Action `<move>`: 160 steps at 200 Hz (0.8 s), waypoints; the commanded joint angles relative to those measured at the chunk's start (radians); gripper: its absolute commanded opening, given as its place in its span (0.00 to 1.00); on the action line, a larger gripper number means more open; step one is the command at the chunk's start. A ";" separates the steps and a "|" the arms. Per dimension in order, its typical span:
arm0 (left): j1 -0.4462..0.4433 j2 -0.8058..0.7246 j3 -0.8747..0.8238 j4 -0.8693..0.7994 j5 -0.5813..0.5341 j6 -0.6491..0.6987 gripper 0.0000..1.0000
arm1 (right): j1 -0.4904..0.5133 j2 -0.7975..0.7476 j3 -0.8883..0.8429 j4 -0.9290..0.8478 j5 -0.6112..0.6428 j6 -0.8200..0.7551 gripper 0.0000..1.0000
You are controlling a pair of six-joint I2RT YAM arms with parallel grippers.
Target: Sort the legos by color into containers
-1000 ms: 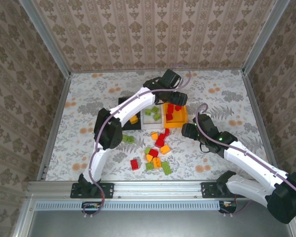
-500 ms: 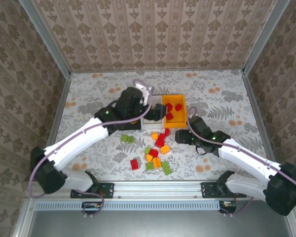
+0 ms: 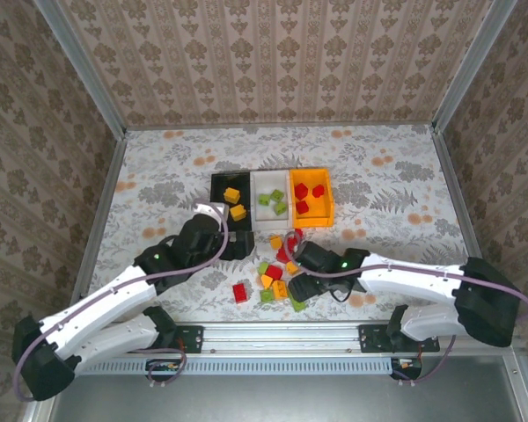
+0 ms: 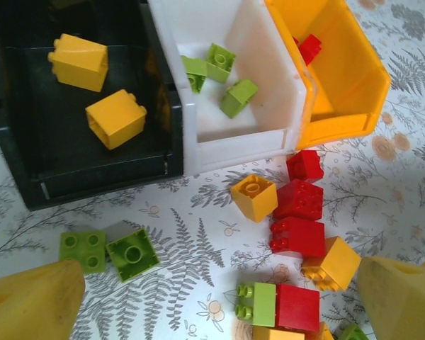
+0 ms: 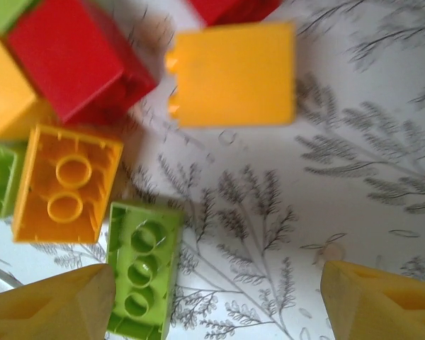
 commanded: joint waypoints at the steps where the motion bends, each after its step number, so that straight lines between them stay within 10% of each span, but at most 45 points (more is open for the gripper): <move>1: 0.003 -0.050 -0.011 -0.052 -0.066 -0.032 1.00 | 0.060 0.051 0.053 -0.076 0.076 -0.031 0.78; 106: 0.029 -0.073 -0.030 -0.071 -0.077 -0.046 1.00 | 0.190 0.268 0.114 -0.083 0.148 -0.015 0.73; 160: 0.036 -0.072 -0.023 -0.084 -0.077 -0.042 1.00 | 0.147 0.292 0.080 -0.088 0.179 0.026 0.50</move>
